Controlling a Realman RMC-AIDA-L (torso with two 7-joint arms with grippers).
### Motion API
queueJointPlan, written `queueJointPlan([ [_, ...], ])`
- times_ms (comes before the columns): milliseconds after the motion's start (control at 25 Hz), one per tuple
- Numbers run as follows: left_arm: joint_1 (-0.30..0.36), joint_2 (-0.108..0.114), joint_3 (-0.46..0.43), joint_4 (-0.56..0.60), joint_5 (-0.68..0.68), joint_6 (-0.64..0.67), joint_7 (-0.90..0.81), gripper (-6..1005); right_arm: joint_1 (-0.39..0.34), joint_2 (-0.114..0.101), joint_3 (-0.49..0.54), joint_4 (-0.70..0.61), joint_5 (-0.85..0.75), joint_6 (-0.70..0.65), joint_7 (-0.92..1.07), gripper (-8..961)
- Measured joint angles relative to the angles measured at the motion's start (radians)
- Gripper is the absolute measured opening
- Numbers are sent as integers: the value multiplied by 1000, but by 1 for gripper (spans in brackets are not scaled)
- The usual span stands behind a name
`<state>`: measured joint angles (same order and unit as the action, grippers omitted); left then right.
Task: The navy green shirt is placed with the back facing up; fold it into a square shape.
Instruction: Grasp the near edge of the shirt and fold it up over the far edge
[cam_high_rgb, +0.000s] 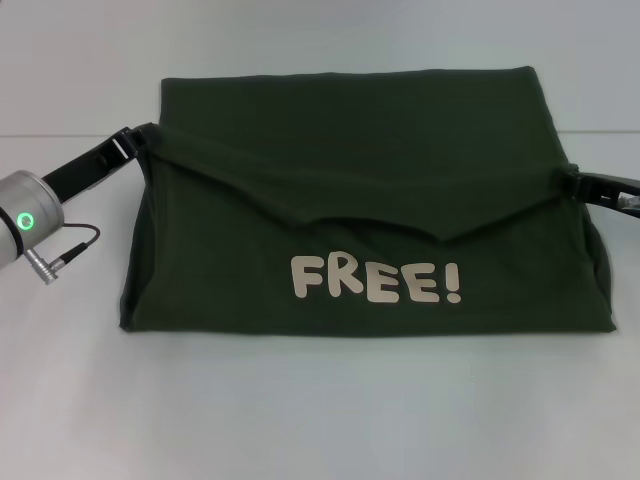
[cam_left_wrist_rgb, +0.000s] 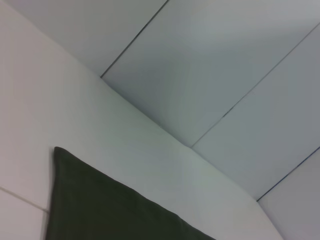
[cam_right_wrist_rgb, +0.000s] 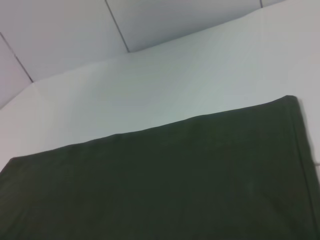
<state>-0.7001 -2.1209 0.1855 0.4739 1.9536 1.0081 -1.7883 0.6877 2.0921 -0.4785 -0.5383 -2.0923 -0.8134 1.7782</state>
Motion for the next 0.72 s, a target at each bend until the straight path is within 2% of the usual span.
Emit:
queueJointPlan([
  [240,-6,-17,0,-12,-12,-52,44,81,12,2,0,17,16,25,-54,63],
  [400,-5,-36,1,-16,-28,-93,61,115,18,2,-1,45,66,21,-174,63],
  [520,2,-39,9,-24,-34,-87,79,140,16,2,-2,67,113,18,-236,63],
  [720,23,-40,13,-33,-34,-71,74,183,-4,-1,2,67,144,-13,-244,281],
])
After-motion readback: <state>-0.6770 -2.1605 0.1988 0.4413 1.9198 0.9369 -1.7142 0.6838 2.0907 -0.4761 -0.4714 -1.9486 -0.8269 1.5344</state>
